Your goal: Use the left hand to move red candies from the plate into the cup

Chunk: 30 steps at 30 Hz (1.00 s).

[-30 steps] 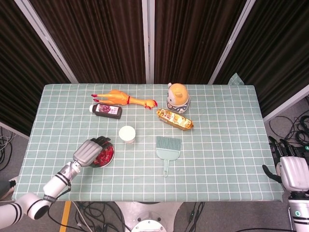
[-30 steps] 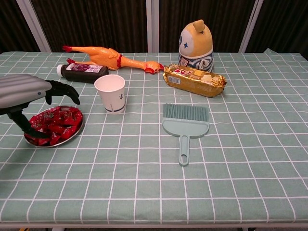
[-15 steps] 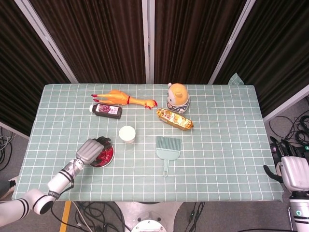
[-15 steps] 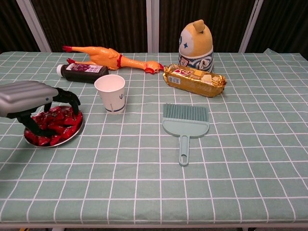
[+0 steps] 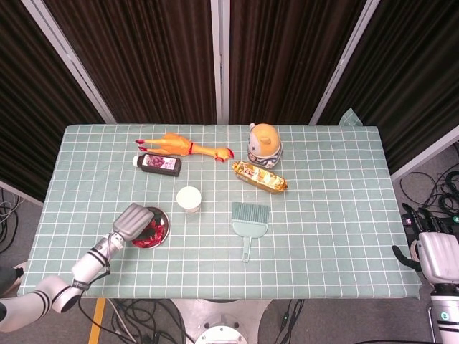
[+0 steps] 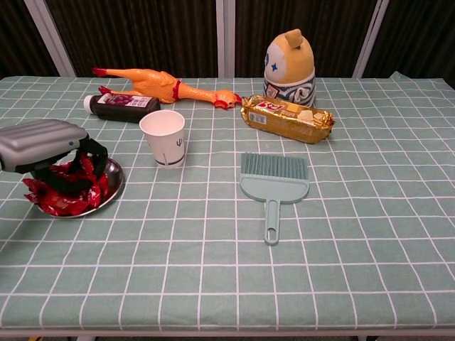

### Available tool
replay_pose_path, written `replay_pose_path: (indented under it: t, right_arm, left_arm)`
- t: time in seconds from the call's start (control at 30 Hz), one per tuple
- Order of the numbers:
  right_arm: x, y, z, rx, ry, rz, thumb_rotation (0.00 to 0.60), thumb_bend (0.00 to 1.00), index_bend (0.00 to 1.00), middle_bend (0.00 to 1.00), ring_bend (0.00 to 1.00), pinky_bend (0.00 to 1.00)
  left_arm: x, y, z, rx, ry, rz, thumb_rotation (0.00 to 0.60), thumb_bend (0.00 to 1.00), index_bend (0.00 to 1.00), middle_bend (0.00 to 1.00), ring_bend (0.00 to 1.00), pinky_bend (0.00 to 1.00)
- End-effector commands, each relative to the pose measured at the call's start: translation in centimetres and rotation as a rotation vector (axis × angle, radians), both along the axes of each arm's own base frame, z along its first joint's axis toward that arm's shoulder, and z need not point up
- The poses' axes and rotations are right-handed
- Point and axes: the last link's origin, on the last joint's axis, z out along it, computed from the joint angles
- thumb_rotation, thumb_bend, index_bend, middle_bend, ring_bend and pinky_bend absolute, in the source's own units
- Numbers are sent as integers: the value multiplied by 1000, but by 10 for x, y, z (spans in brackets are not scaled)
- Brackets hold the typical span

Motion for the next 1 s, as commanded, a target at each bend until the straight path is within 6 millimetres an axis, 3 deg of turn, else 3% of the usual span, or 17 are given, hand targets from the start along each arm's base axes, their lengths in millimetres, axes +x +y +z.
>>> replay_pose_path:
  t: [0.03, 0.3, 0.63, 0.8, 1.0]
  right_arm:
    - [0, 0, 0, -2, -1, 1, 600, 192, 72, 262, 103, 189]
    - [1, 1, 2, -7, -4, 7, 600, 192, 72, 262, 103, 188]
    - [5, 0, 13, -34, 15, 28, 600, 192, 73, 262, 103, 188]
    - [6, 1, 17, -46, 19, 32, 600, 192, 72, 262, 103, 188]
    - [4, 3, 19, -49, 17, 23, 600, 192, 73, 262, 103, 188]
  left_arm:
    - [3, 1, 1, 4, -20, -19, 600, 465, 671, 683, 708, 972]
    - [30, 15, 26, 41, -112, -81, 600, 520, 698, 742, 774, 1000]
    - [101, 37, 59, 87, -195, -190, 600, 522, 698, 742, 773, 1000]
    - [128, 53, 52, 62, -195, -179, 600, 521, 698, 741, 769, 1000]
    - [141, 67, 30, 39, -107, -166, 600, 520, 694, 736, 754, 1000]
